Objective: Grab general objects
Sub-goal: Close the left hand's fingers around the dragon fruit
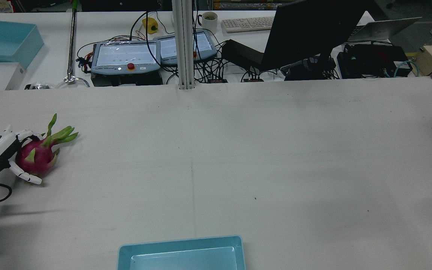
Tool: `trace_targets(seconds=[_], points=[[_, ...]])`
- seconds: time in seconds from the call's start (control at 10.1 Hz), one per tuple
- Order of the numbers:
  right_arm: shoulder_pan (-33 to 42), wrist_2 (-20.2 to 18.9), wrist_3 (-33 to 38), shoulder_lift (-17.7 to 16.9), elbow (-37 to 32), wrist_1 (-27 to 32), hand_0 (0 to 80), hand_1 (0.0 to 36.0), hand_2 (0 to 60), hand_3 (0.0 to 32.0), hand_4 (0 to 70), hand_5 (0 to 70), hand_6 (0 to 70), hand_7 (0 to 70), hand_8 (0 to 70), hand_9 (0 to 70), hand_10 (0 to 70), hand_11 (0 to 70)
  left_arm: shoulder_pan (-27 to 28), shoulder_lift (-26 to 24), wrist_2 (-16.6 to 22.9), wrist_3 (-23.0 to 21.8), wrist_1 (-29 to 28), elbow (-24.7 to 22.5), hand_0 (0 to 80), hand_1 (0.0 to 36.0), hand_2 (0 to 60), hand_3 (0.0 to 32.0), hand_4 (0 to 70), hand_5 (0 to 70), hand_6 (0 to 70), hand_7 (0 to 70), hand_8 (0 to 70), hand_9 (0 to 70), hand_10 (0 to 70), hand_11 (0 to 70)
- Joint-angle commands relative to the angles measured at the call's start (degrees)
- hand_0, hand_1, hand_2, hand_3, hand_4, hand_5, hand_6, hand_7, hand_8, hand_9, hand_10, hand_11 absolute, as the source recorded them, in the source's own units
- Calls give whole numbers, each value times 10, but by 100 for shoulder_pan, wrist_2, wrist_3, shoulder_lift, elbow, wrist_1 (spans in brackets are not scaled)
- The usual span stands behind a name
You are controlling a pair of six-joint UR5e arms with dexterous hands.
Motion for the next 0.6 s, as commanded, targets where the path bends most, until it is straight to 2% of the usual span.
trace_targets(seconds=[0.0,0.1,0.2,0.3,0.4,0.5], points=[[0,0,0,0,-1,3,0,0,0,0,0,0,0,0,0,0,0,0,3,2,-28,63,-5,-12,600,229,216,0,196,537,396,700,454,501,541,700],[0,0,0,0,-1,3,0,0,0,0,0,0,0,0,0,0,0,0,-6,2,-28,63,-5,-56,608,228,220,0,218,563,437,700,490,551,589,700],[0,0,0,0,8,3,0,0,0,0,0,0,0,0,0,0,0,0,-6,2,-20,45,-5,-91,603,223,248,0,251,593,485,700,532,606,642,700],[0,0,0,0,8,3,0,0,0,0,0,0,0,0,0,0,0,0,-6,-7,7,10,-5,-109,593,235,349,0,267,602,514,700,557,638,680,700],[0,0,0,0,8,3,0,0,0,0,0,0,0,0,0,0,0,0,-6,-7,50,-7,38,-188,552,277,600,0,273,601,523,700,568,651,693,700],[0,0,0,0,8,-5,0,0,0,0,0,0,0,0,0,0,0,0,-6,1,129,-8,152,-354,529,310,600,0,287,598,523,700,567,648,672,700]])
